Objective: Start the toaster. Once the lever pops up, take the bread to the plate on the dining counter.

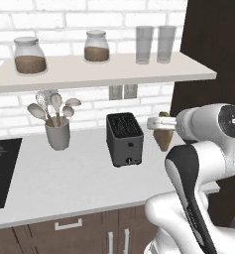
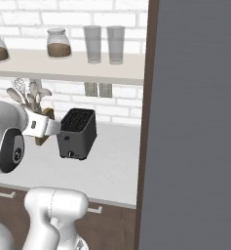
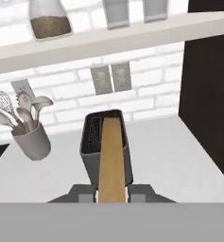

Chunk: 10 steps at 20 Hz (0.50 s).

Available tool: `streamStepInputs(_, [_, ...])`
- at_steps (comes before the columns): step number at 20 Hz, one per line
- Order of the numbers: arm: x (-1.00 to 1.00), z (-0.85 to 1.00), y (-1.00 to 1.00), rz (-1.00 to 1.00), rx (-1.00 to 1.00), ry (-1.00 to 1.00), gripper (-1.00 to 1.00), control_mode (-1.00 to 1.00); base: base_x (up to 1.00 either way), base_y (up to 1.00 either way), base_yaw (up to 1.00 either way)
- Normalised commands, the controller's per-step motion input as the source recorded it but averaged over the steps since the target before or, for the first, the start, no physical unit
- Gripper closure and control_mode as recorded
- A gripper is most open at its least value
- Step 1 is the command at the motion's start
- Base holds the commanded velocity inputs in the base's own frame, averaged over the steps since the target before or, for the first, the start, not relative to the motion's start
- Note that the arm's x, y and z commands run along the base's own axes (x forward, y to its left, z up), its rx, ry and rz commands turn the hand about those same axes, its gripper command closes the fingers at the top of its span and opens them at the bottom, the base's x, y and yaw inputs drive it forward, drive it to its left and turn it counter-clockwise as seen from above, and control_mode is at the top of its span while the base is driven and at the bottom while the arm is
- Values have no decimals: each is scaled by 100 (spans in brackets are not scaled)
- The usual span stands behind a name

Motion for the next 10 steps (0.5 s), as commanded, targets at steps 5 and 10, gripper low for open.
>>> streamStepInputs(5, [-64,-17,-35,-18,0,0,100,-100,0,0,0])
streamStepInputs(10, [-26,-8,-7,-12,0,-7,100,-100,0,0,0])
